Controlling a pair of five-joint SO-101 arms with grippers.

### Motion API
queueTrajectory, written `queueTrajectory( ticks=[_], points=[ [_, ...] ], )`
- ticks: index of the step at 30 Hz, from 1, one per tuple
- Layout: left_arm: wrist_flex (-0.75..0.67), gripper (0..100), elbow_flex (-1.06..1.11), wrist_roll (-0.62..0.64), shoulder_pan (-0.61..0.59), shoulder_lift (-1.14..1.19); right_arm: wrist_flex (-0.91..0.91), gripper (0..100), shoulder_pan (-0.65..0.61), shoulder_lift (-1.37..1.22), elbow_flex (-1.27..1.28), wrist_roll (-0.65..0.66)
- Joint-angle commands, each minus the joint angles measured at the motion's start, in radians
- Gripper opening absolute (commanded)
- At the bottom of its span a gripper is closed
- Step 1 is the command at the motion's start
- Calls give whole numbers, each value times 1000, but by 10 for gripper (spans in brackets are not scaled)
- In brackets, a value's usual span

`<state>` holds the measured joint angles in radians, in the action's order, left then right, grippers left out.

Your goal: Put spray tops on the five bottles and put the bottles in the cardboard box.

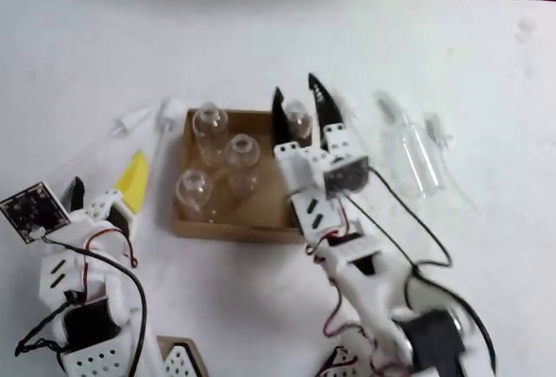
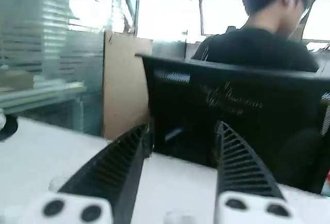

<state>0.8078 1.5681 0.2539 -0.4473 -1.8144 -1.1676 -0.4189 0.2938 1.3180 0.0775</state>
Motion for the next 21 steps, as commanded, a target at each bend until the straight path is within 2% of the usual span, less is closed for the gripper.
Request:
queueTrajectory(
  ticks=[1,11,16,21],
  points=[
    [-29,365,-14,-8,7,-8,38,156,65,249,61,0],
    [-29,365,-11,-8,7,-8,70,156,231,825,368,2],
    [-29,365,-9,-8,5,-8,364,156,420,1053,377,-8],
    [-29,365,-8,-8,7,-8,766,156,588,1259,377,-8]
  ],
)
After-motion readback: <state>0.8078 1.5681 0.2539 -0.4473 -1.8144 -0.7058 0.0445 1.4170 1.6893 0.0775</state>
